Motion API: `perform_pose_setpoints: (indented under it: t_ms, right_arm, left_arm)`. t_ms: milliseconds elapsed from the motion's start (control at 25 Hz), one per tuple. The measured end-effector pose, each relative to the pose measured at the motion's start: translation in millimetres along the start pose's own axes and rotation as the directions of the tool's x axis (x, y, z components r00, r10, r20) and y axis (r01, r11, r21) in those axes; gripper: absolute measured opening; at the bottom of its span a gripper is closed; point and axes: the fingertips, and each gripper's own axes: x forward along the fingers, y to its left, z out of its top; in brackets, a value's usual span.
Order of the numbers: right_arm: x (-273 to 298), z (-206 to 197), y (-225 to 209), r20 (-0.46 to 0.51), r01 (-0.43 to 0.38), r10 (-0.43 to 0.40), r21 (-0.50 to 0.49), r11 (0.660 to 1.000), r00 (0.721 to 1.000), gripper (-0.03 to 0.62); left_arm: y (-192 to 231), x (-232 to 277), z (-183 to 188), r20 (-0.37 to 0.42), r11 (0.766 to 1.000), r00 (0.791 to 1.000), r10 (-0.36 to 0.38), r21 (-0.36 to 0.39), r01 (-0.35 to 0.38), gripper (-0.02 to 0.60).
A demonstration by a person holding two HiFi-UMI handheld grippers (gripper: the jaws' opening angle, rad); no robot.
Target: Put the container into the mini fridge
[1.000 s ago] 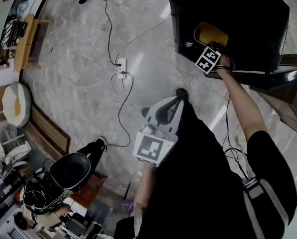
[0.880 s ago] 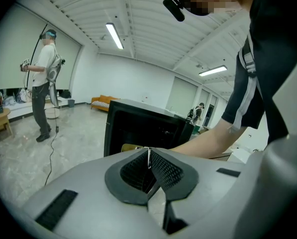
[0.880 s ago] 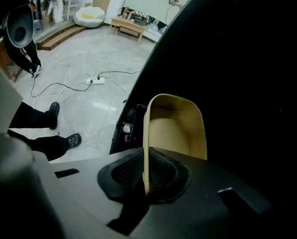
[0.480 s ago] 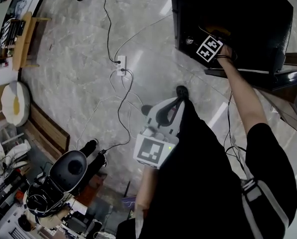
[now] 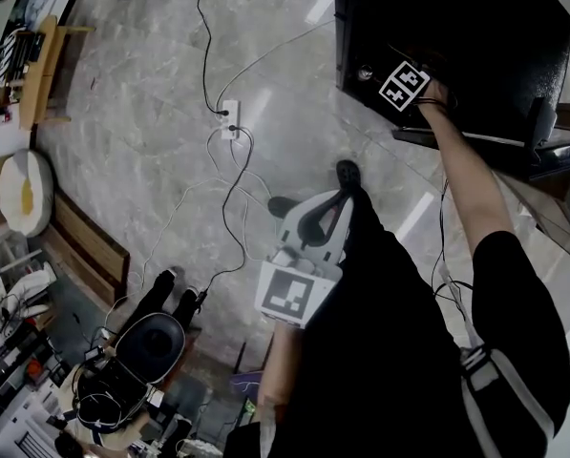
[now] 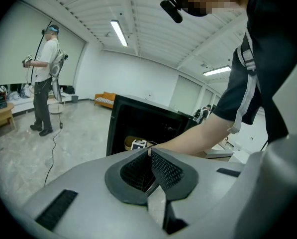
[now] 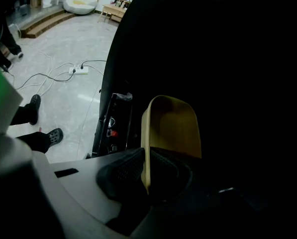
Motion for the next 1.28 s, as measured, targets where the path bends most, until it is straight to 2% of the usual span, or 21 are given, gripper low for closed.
perform_pose_setpoints:
  t_ms: [160,320,520,720,1000,1280]
  right_arm:
    - [1.9,4.6,0.3,-0.008,0.002,-0.002,-0.014,1.0,1.0,0.051]
    - [1.0,2.3,1.4,-0.017,0.018,-0.018,-0.014,1.0,1.0,0.061]
    - [1.8,-1.3,3.5,-0.026,0.025,-0.026,-0.015,1.0,0.999,0.075]
    - [2.4,-2.0,1.9,-0.021,0.041,-0.042,-0.026,0.999,0.999,0.08]
    - [2.8,-5.8,2.4,-0.001,0.07,-0.07,-0.019,0.997,0.998,0.133]
    - [-2.1,1.1,0.9,0.03,0.09,-0.089,-0.014,0.996,0.996,0.137]
  left_arm:
    - [5.4,-4.5,-0.6,-0.015,1.0,1.0,0.007,0.001,-0.007,0.043]
    - [4.3,-7.8,3.7,0.004,1.0,1.0,0.024,-0.018,-0.024,0.043]
    - [1.2,-6.7,5.3,0.001,1.0,1.0,0.013,-0.005,-0.013,0.043]
    - [0.1,-5.5,3.3,-0.004,1.0,1.0,0.009,0.0,-0.009,0.043]
    - [-7.4,-4.4,-9.8,-0.014,1.0,1.0,0.012,0.005,-0.012,0.043]
    - [-4.9,-4.9,-6.8,0.003,1.0,1.0,0.024,0.001,-0.024,0.043]
